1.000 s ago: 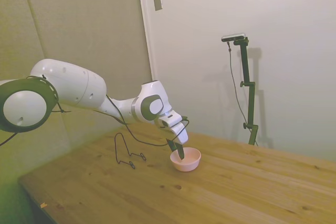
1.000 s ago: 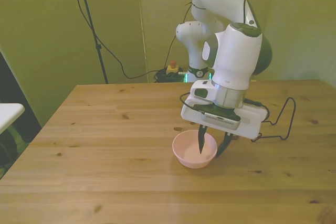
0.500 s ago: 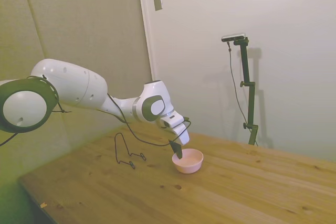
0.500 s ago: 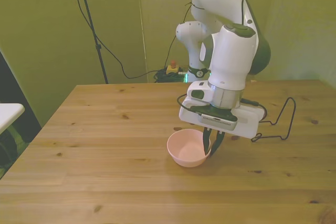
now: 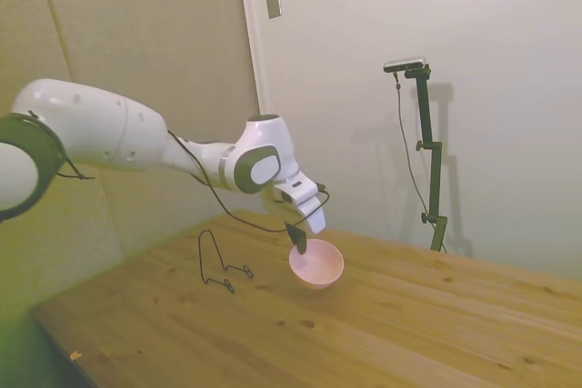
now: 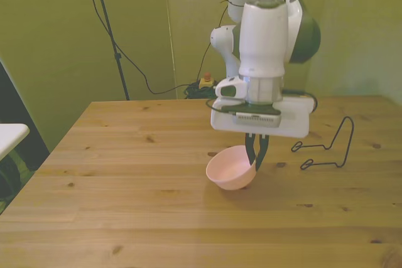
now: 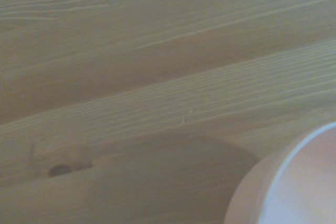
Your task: Load the bowl
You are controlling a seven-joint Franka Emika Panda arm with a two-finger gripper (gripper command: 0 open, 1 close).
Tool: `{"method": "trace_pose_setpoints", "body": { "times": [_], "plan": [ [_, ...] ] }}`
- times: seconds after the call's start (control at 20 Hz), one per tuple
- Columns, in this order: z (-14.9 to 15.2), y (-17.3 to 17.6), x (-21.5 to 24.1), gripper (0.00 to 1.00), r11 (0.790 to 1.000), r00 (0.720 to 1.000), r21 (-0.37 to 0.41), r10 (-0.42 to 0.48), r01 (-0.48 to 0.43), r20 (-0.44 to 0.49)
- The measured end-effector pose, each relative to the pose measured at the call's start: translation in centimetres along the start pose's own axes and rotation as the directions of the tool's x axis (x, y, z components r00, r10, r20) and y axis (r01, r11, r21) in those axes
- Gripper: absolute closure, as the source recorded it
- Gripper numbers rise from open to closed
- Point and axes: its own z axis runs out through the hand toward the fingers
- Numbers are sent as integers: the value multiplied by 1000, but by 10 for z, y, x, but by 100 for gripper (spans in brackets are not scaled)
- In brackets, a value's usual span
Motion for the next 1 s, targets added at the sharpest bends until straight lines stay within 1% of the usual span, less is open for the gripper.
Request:
{"method": "trace_pose_setpoints", "body": {
  "times": [0.15, 0.25, 0.3, 0.4, 0.55, 0.7, 0.8, 0.85, 0.9, 1.0],
  "plan": [
    [-47, 9, -36, 100, 997, 998, 57, -50, 48, 45],
    [-65, 9, -68, 100, 993, 992, 67, -103, 98, 71],
    [-69, 8, -94, 100, 987, 985, 62, -151, 146, 88],
    [-69, 8, -94, 100, 986, 983, 85, -150, 141, 110],
    [-70, 9, -91, 100, 973, 968, 177, -179, 147, 178],
    [-68, 8, -94, 100, 950, 944, 273, -220, 149, 248],
    [-65, 6, -99, 100, 927, 922, 342, -262, 157, 286],
    [-56, 2, -102, 100, 920, 911, 352, -285, 173, 297],
    [-56, 2, -103, 100, 918, 910, 357, -288, 174, 299],
    [-53, 1, -104, 100, 903, 892, 393, -314, 176, 324]
  ]
}}
